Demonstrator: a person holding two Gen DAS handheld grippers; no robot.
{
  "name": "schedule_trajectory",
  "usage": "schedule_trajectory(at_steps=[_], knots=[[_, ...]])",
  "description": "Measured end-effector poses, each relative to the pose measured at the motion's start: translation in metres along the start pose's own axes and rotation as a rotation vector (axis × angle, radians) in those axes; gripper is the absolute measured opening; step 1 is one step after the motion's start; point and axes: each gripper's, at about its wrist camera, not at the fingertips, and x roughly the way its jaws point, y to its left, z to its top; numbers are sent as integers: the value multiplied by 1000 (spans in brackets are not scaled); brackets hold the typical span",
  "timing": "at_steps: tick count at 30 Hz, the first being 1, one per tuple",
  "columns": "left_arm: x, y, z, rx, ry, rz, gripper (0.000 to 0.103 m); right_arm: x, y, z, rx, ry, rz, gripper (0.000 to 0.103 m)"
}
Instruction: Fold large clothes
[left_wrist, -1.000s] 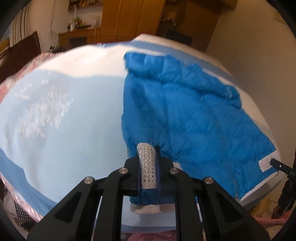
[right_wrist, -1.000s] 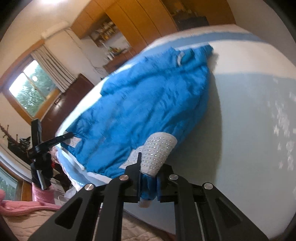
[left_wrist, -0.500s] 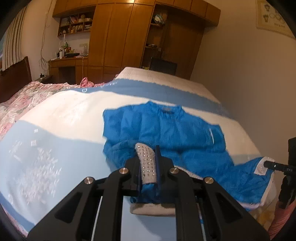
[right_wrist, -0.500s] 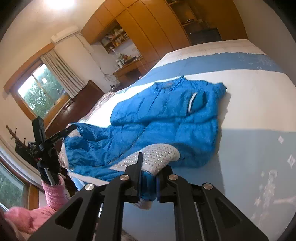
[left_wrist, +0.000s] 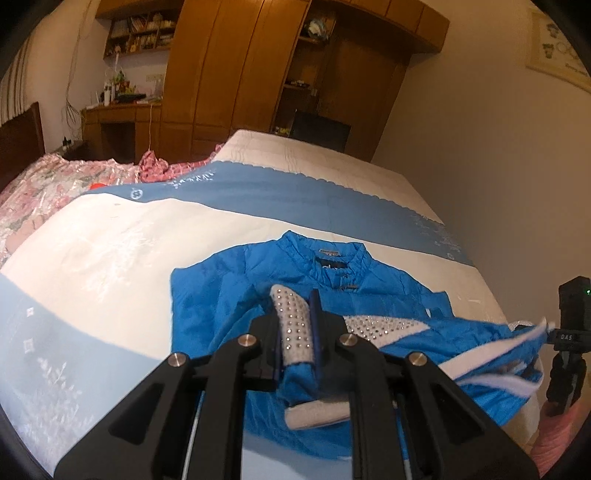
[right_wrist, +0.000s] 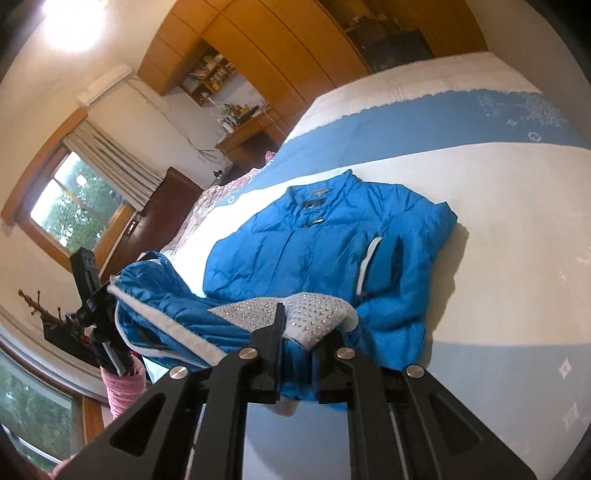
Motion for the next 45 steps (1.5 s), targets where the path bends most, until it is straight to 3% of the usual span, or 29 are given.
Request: schedule_trajectory(at_steps=[9,18,21,27,31,34,36,40,45], knots=[[91,15,32,-42,106,25,11,49,-46,52,90,63,7,10],[178,52,34,-113,244,96,16,97,-91,84,160,119,-21,12],[196,63,32,-136,278,77,17,105,-101,87,182,127,-3,13],[193,69,36,-152,292,22,24,96,-100,86,187,129,26,23],[168,77,35,-178,276,-61,43,80,-89,78,146,125,45,33],[139,81,30,-143,225,-27,65,68,-82,71,119,111,31,45],[124,85,26,-112,199,-3,65,58,-77,67,83,78,-3,64],[116,85,9,-13,202,86,65,54,-72,60,21,53,-61,66],[136,73,-7,31,246,75,63,88,-66,59,-43,94,-200,69]])
